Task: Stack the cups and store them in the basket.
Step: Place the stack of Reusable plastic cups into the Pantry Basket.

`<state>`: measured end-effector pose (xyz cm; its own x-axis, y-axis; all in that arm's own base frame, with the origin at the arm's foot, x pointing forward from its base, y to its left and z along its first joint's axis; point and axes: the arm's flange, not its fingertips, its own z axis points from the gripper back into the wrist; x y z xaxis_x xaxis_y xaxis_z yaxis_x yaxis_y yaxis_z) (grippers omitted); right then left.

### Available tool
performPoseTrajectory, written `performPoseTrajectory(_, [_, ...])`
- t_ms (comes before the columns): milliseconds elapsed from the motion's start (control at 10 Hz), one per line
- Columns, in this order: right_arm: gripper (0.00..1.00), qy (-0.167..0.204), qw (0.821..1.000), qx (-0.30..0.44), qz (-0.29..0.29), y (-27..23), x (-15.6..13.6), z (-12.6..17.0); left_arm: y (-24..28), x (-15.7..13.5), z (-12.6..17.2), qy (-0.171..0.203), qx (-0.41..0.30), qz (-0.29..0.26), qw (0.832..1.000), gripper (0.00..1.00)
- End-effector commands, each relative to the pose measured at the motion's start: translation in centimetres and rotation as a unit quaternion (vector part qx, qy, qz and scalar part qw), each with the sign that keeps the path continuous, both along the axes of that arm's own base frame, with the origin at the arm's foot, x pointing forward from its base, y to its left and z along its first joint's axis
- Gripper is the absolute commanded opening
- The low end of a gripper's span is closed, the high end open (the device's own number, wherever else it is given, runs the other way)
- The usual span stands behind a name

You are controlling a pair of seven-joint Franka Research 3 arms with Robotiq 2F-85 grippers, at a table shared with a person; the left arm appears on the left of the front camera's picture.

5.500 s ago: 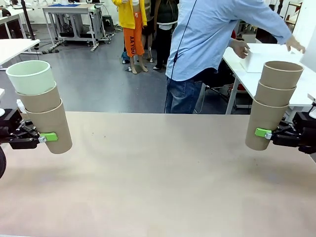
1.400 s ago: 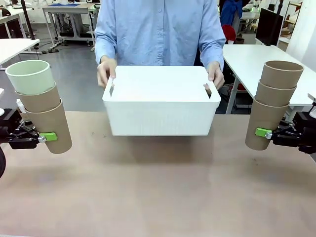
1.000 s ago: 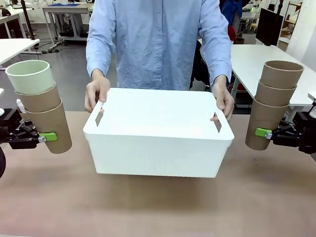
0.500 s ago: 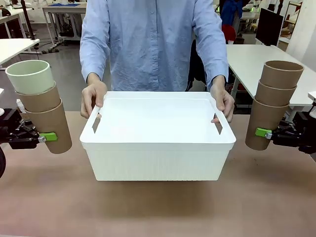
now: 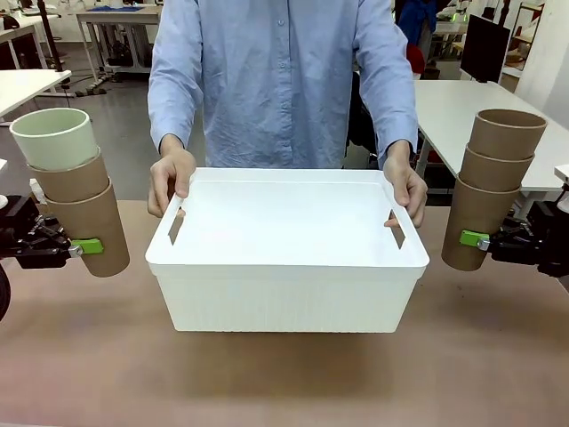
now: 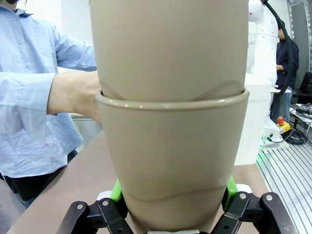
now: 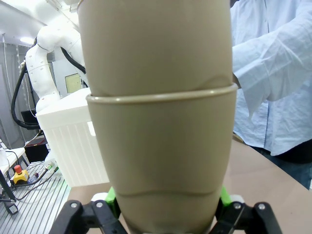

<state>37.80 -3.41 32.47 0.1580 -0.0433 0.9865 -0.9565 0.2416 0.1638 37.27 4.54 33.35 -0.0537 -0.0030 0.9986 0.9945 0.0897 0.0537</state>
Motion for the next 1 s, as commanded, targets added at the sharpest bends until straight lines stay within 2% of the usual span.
performPoseTrajectory(0, [0.84, -0.004, 1.000, 0.002, -0.004, 0.32, 0.23, 0.53, -0.28, 0.04, 0.52, 0.000, -0.005, 0.001, 1.000, 0.85])
performPoseTrajectory(900, [0.84, -0.004, 1.000, 0.002, -0.004, 0.32, 0.23, 0.53, -0.28, 0.04, 0.52, 0.000, -0.005, 0.001, 1.000, 0.85])
